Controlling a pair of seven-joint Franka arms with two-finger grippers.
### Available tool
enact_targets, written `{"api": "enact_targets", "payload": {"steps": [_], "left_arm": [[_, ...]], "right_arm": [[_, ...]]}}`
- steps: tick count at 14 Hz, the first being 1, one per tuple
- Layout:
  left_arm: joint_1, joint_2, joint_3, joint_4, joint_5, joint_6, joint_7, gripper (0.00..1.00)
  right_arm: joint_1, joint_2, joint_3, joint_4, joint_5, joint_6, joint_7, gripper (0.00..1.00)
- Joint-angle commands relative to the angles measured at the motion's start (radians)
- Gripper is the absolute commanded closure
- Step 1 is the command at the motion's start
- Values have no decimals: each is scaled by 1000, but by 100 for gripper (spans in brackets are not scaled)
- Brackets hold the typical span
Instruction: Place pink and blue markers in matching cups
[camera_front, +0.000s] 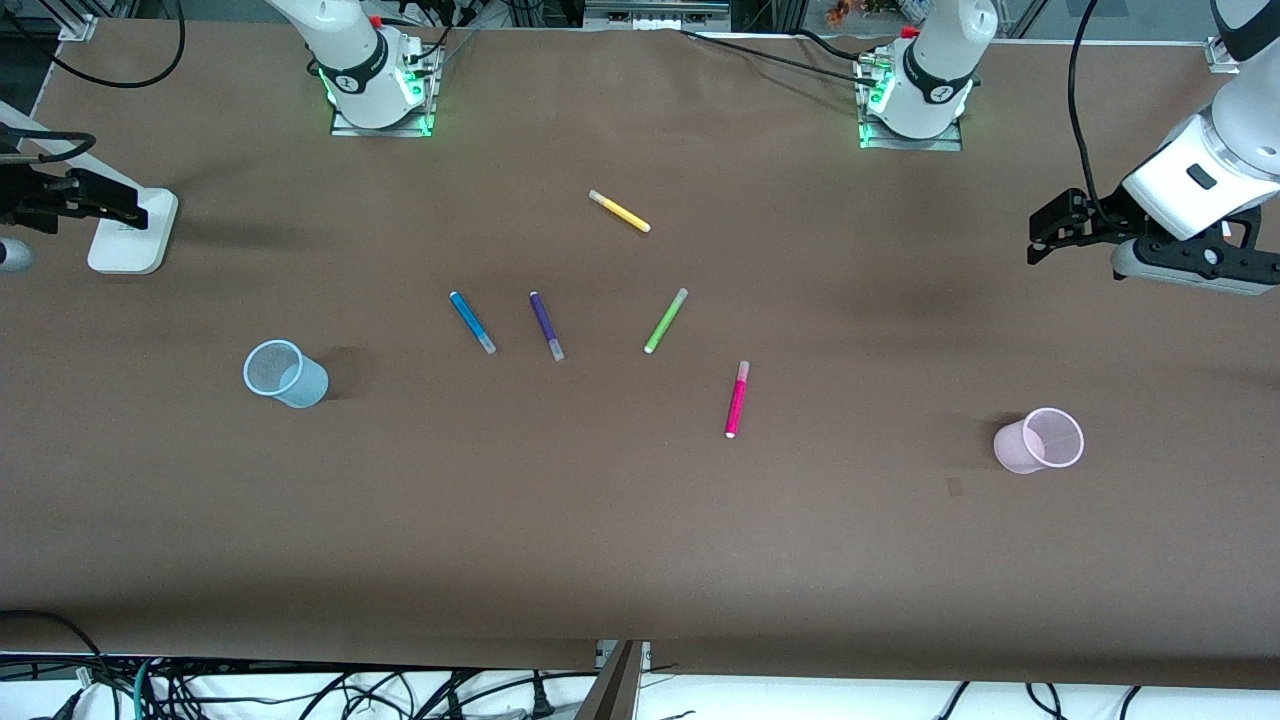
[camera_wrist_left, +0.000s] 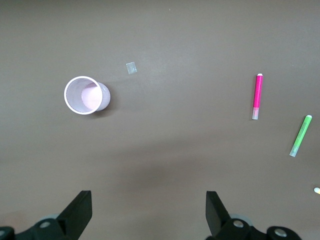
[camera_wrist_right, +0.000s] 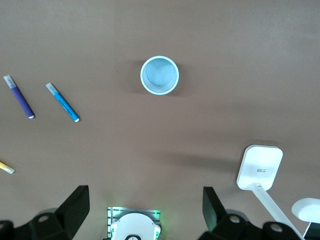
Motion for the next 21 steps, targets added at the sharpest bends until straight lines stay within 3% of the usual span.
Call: {"api": "enact_targets", "payload": {"steps": [1,8,12,16,18,21], "left_arm": [[1,-25,-7,-24,26,13,4,0],[0,-21,-11,-17,26,17,7,0],[-11,27,-60,-12,26,83,5,0],[-14,181,-132,-18,14,236,-28,0],[-16,276,-192,-29,20,337,-94,0],[-54,436,-220,-28,19,460,-162,0]], "right_arm": [[0,10,-4,26,21,-17,10,0],[0,10,-4,27,21,-16,7,0],[34,24,-1,18,14,-7,25,0],[74,75,-1,21,18,1,11,0],[104,133,0,24,18,1,8,0],[184,234,-1,24,12,25,17,0]]}}
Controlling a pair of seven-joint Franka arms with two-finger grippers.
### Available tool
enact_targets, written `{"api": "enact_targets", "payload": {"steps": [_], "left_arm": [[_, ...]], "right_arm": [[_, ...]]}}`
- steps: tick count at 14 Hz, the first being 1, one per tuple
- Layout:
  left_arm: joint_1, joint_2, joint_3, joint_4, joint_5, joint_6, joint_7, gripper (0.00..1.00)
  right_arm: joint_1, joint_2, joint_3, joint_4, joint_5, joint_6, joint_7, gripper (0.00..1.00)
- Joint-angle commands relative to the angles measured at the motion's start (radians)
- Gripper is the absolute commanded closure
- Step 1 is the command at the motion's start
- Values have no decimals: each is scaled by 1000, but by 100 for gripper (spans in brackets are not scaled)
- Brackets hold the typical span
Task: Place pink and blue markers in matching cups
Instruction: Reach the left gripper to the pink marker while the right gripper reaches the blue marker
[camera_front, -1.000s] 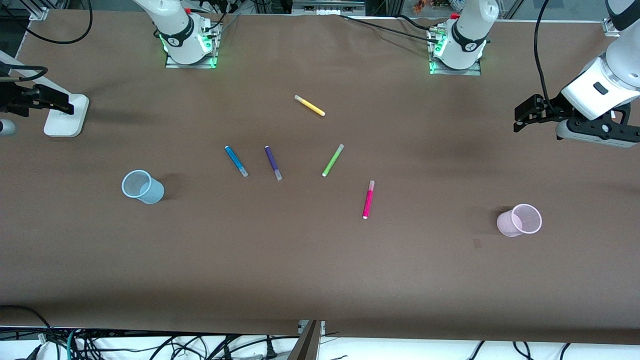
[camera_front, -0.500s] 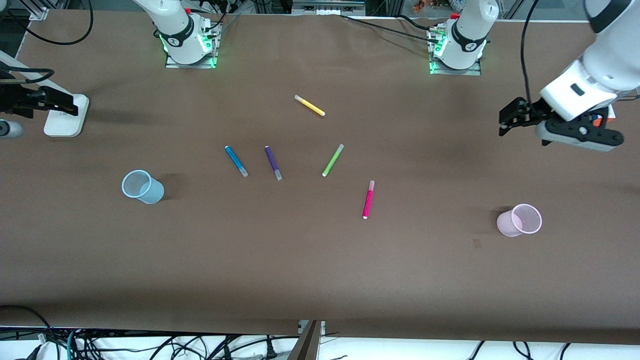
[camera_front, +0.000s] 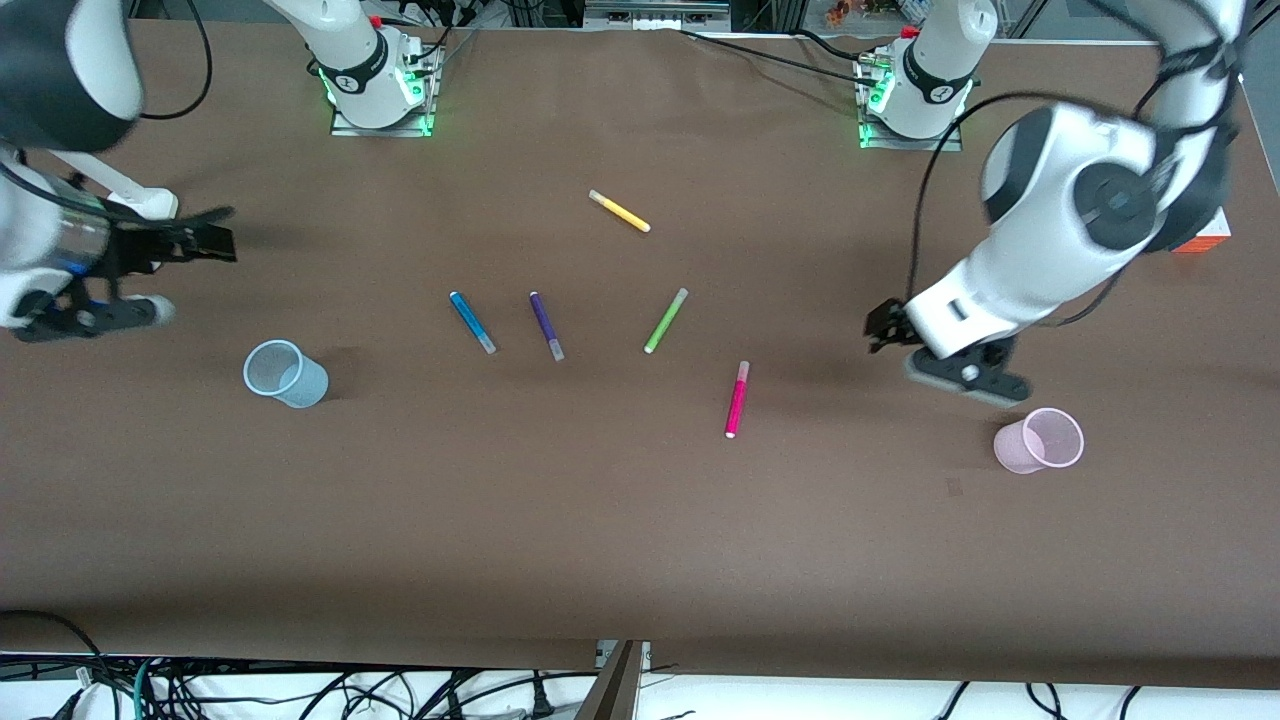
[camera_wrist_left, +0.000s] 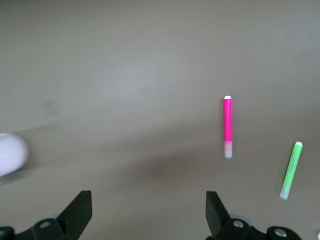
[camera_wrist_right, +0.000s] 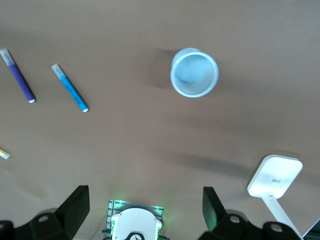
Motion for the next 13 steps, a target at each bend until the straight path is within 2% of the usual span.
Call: {"api": "enact_targets", "payload": {"steps": [1,5,7,9,13], "left_arm": [[-42,138,-9,21,19,96,-58,0],[-140,261,-6,29,26,241,-198,0],[-164,288,-2,30,28,258,-210,0],[-174,331,-3,50,89,273,-220,0],[-226,396,-2,61,198,316,-364,0]], "right_arm": [[70,94,-6,25,9,47,14,0],[139,183,-6,22,17,95,17,0],[177,222,-6,22,18,107,19,0],[223,259,-6,17,17,136,22,0],[286,322,-6,14,17,167,63,0]]}}
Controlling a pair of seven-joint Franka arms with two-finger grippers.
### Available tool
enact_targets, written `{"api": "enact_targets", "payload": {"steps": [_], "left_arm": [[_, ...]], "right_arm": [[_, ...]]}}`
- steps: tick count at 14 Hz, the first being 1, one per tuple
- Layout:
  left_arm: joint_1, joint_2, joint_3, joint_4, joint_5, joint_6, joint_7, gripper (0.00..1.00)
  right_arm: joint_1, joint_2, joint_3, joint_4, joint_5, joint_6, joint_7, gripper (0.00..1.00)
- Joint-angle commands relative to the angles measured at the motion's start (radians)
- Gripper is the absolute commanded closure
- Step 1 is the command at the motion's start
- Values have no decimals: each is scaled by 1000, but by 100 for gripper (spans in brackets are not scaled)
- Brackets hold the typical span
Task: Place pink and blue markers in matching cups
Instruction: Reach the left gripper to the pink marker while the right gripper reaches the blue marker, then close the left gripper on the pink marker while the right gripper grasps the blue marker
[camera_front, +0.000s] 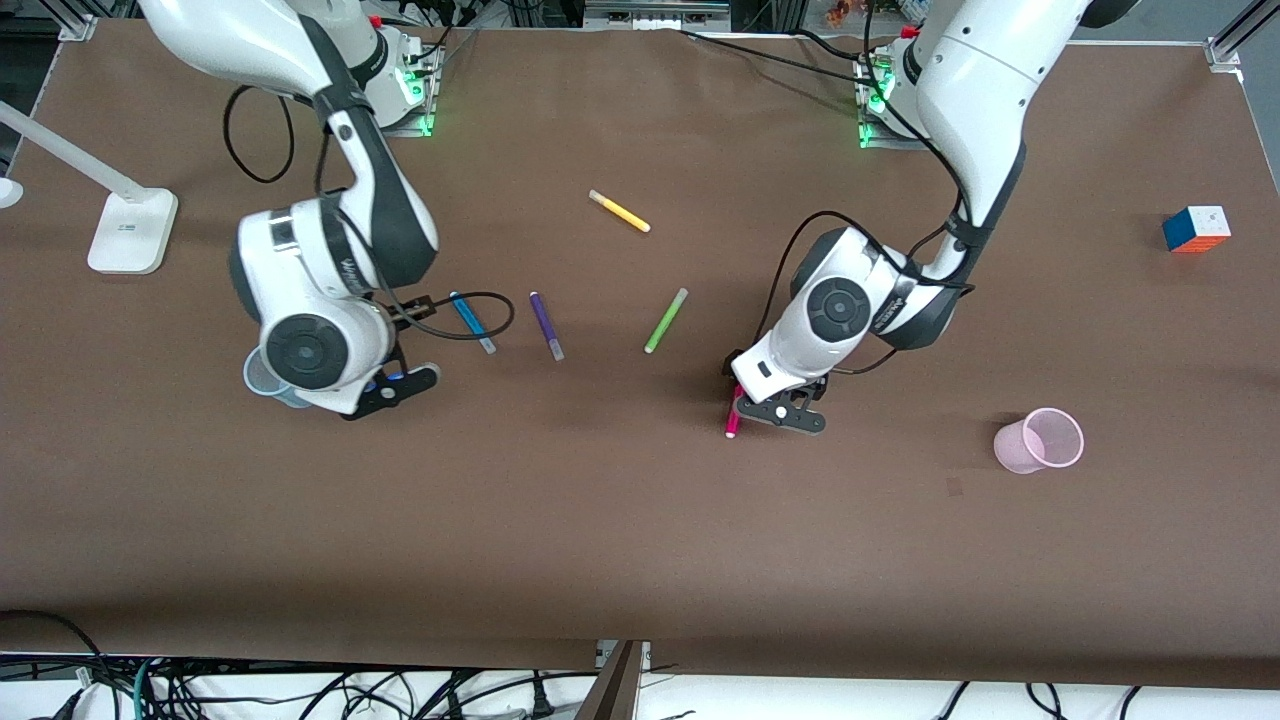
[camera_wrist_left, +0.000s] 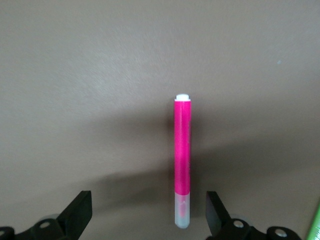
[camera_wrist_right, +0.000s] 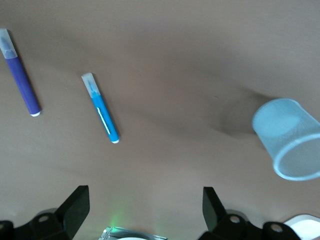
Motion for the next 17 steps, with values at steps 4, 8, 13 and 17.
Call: {"api": "enact_targets", "payload": {"steps": [4,8,13,17], "left_arm": [[-35,67,12,41,70,38,-85,18],[-35,84,10,44,69,40,-106,70],[-20,82,18,49,69,45,-132,100],[29,-28,4,49,57,-120,-64,100]], "right_arm": [[72,77,-10,-4,16,56,50,0],[85,131,-8,-25,21,149,51,0],[123,200,-8,-27,21,226,67,0],[143,212,-8,-53,25,257,127,0]]}}
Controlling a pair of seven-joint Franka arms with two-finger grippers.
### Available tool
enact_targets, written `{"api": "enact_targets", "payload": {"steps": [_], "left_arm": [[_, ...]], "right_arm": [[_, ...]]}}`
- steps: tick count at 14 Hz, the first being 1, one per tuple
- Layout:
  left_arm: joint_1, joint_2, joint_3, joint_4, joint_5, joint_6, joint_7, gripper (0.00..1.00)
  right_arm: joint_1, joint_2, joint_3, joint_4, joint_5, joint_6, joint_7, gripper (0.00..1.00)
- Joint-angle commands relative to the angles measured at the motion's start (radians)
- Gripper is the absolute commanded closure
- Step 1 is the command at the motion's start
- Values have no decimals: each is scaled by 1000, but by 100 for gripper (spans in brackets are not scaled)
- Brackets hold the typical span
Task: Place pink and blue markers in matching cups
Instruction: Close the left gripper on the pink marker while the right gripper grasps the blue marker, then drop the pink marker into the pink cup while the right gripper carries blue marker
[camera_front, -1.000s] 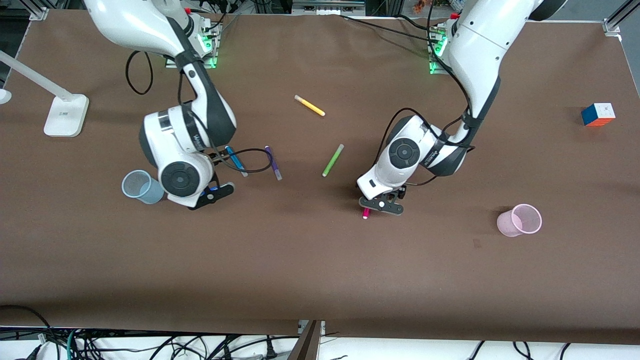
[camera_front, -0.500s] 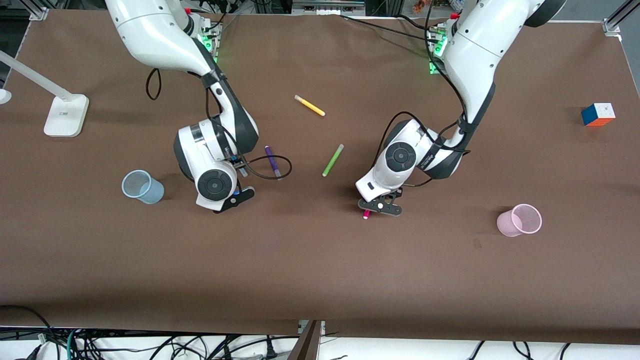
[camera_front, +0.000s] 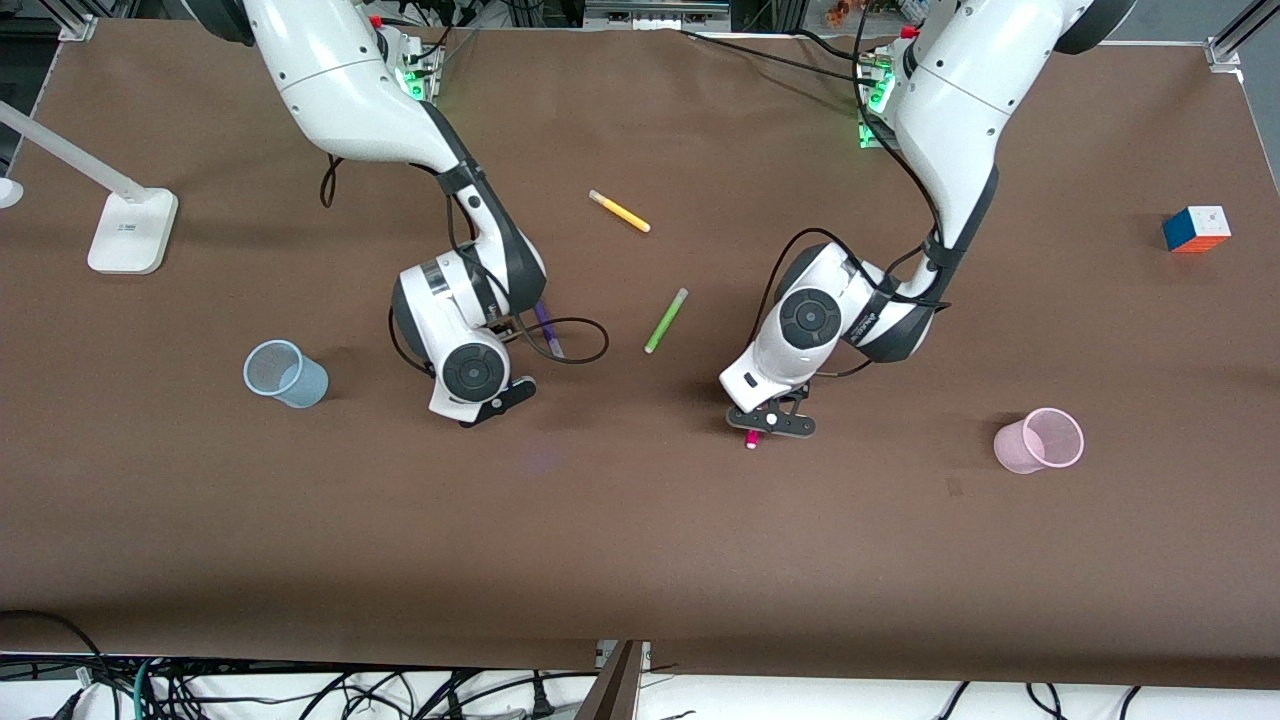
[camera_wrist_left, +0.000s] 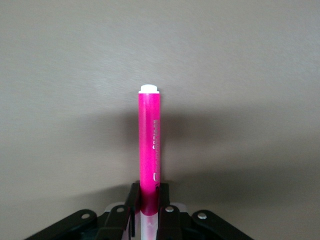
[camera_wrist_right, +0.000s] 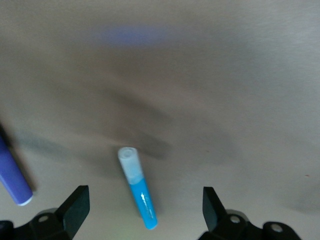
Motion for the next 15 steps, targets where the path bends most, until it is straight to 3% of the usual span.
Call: {"api": "enact_targets", "payload": {"steps": [1,3,6,8,11,13,15], "left_arm": [[54,-119,-16,2,5,-184,102,100],[89,-180,-11,46,6,-376,217,100],[158,-185,1,224,31,-712,497,100],[213,-184,7,284,131,-817,660,100],[229,-179,31,309,360,-869,896,100],[250,-135,55,321,544,-859,1022,100],[305,-87,62,359,575,-842,1108,100]], "right_arm": [[10,-14,-9,-63,48,66,37,0],[12,-25,-9,-115,62,126,37,0],[12,-31,-9,-126,62,135,37,0],[12,-39,-9,-129,62,126,37,5],[12,-45,-9,-132,62,124,35,39],[12,-43,-9,-134,62,132,35,54],[10,-43,-9,-134,62,135,23,73]]}}
